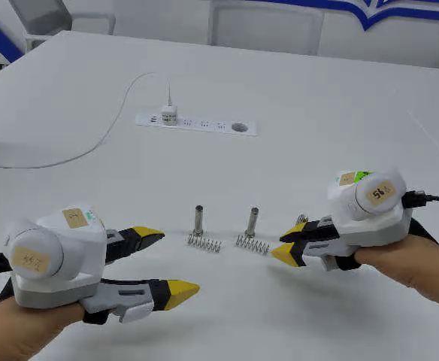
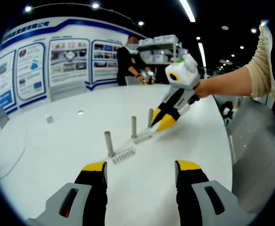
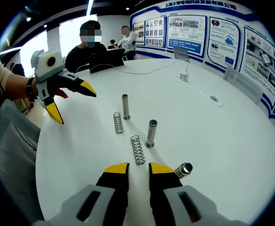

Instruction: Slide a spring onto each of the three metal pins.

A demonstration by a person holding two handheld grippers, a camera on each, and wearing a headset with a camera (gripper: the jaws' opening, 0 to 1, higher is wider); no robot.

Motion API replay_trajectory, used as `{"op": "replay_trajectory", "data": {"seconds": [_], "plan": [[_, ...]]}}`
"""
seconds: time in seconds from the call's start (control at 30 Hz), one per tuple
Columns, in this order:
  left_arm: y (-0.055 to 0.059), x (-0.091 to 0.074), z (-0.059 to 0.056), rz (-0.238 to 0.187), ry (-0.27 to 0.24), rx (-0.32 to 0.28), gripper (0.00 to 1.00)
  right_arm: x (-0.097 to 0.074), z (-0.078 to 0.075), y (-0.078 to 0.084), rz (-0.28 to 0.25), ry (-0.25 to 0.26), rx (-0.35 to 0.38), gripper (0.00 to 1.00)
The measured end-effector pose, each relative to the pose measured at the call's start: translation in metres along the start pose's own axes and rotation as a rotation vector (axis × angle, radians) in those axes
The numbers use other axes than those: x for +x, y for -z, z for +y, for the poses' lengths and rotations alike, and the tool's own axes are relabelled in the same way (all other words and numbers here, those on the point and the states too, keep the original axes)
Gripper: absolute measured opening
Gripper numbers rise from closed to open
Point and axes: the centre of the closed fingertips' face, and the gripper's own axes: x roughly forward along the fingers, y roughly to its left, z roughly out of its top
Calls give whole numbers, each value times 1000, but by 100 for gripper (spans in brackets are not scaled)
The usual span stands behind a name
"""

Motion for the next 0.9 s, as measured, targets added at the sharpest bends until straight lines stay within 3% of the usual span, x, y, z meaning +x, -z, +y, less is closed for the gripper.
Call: {"op": "replay_trajectory", "data": {"seconds": [0.27,0.9], "plan": [[2,0,1,4,0,-2,59,14,1,3,21,-14,-12,17],[6,1,1,12,4,-13,57,28,1,5,44,-30,-25,16]]}}
